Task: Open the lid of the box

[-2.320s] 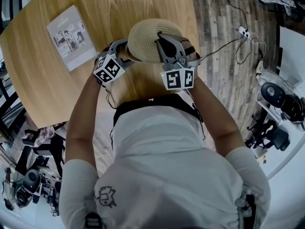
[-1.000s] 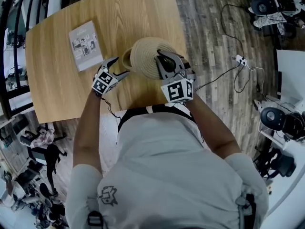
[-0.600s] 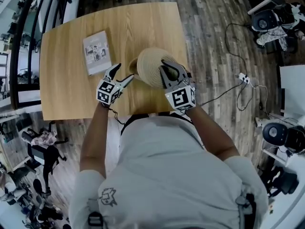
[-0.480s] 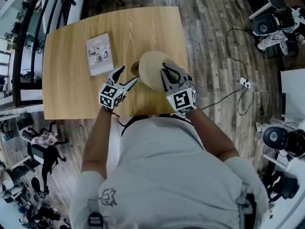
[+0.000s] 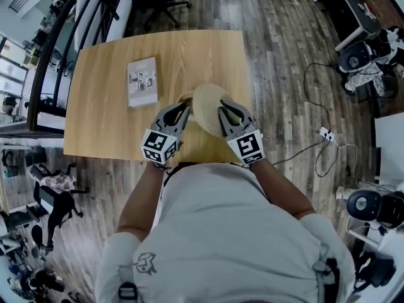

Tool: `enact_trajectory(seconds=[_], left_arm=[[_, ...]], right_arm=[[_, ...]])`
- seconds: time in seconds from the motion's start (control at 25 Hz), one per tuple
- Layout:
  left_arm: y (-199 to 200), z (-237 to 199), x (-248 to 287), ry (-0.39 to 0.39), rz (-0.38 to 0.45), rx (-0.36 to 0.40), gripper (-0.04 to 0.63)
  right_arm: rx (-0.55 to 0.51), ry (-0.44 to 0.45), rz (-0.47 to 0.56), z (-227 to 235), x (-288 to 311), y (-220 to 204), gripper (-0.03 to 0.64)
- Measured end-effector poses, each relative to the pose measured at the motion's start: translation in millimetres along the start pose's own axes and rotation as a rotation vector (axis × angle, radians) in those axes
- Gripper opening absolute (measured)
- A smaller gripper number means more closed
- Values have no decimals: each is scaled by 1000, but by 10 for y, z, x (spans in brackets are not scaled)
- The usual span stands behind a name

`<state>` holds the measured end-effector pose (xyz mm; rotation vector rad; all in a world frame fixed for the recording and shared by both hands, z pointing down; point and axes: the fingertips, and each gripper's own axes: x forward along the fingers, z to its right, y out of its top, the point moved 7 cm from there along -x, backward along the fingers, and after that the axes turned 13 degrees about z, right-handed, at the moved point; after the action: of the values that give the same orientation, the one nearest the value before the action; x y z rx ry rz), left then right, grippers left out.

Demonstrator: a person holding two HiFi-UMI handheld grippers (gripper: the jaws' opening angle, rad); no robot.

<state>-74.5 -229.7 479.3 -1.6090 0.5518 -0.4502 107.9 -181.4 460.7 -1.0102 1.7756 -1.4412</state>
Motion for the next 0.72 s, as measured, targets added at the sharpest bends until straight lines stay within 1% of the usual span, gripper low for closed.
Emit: enact_trajectory(seconds=[0.12, 0.32, 0.44, 0.72], left_arm=[[122, 176, -56, 34, 34, 10, 6], [275, 478, -157, 58, 46, 57, 5], [357, 632, -246, 72, 54, 66, 5], [492, 672, -550, 116, 46, 85, 5]], right_arm=[[20, 12, 10, -9, -108, 41, 31], [23, 38, 29, -11, -250, 52, 31], [36, 50, 36, -7, -337, 80, 31], [49, 92, 65, -106, -409, 206, 32]])
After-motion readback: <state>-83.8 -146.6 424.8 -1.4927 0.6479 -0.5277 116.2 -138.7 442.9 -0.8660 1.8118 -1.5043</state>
